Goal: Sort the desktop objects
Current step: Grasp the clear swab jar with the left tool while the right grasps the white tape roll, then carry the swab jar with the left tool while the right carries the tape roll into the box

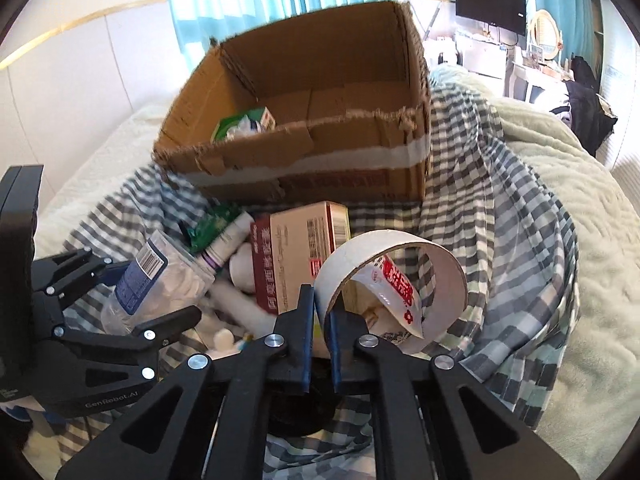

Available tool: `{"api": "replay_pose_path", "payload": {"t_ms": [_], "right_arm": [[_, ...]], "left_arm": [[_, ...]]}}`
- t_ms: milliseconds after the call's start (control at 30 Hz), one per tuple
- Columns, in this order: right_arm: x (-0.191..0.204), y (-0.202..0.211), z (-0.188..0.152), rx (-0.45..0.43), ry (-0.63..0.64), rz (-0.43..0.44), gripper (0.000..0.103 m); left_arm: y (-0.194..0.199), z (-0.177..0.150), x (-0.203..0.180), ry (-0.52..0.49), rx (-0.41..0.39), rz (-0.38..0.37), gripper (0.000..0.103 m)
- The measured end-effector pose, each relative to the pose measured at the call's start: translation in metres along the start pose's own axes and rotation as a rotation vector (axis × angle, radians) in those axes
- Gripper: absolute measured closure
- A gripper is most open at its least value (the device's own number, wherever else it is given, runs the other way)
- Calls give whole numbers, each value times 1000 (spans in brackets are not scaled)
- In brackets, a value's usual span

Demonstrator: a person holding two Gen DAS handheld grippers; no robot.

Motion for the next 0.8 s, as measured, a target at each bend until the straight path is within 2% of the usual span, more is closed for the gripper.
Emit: {"api": "replay_pose_path", "payload": {"t_ms": [367, 800], "right_arm": [[3, 44, 20, -179, 6, 29, 98], [19, 83, 38, -322, 30, 28, 98]], "left_arm": [[35, 25, 3, 48, -132, -13, 40], [84, 54, 18, 128, -294, 14, 40]]}}
Point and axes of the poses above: each gripper's, at about its wrist camera, not at the fingertips, and y roughly against the way its jaws point, x to its left, z to its top, the point moved 1 cm from there along -y, roughly the way its jaws point, and after that the axes turned 1 degree about -z, right-handed, at the moved point
